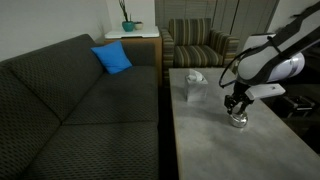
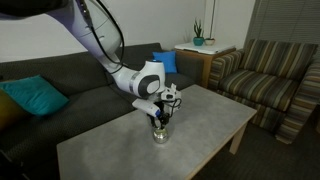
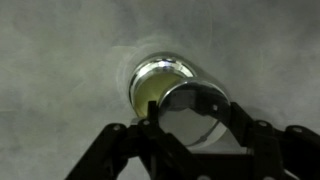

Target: Uncover the silver bottle and put the lid on the table

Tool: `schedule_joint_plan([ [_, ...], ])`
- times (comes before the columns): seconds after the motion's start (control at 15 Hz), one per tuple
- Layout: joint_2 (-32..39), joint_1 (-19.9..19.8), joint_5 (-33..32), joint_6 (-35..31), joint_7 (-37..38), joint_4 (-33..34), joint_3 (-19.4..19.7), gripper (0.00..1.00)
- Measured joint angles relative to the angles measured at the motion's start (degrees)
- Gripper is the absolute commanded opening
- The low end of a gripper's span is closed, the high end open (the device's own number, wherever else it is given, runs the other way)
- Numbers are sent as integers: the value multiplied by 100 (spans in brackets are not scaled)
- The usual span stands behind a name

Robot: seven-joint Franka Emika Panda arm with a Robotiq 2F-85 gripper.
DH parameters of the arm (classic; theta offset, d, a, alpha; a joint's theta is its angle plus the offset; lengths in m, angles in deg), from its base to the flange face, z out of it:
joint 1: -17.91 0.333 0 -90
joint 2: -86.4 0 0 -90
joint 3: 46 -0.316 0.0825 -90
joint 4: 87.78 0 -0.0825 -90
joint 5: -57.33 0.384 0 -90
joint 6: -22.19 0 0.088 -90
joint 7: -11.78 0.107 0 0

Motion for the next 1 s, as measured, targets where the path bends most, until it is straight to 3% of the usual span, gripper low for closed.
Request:
schedule_joint_plan([
  [0.53,-18,-269,7,155,-1354,27,-1027,44],
  [1.0,59,-197,7,445,-1730,-89,-1160,44],
])
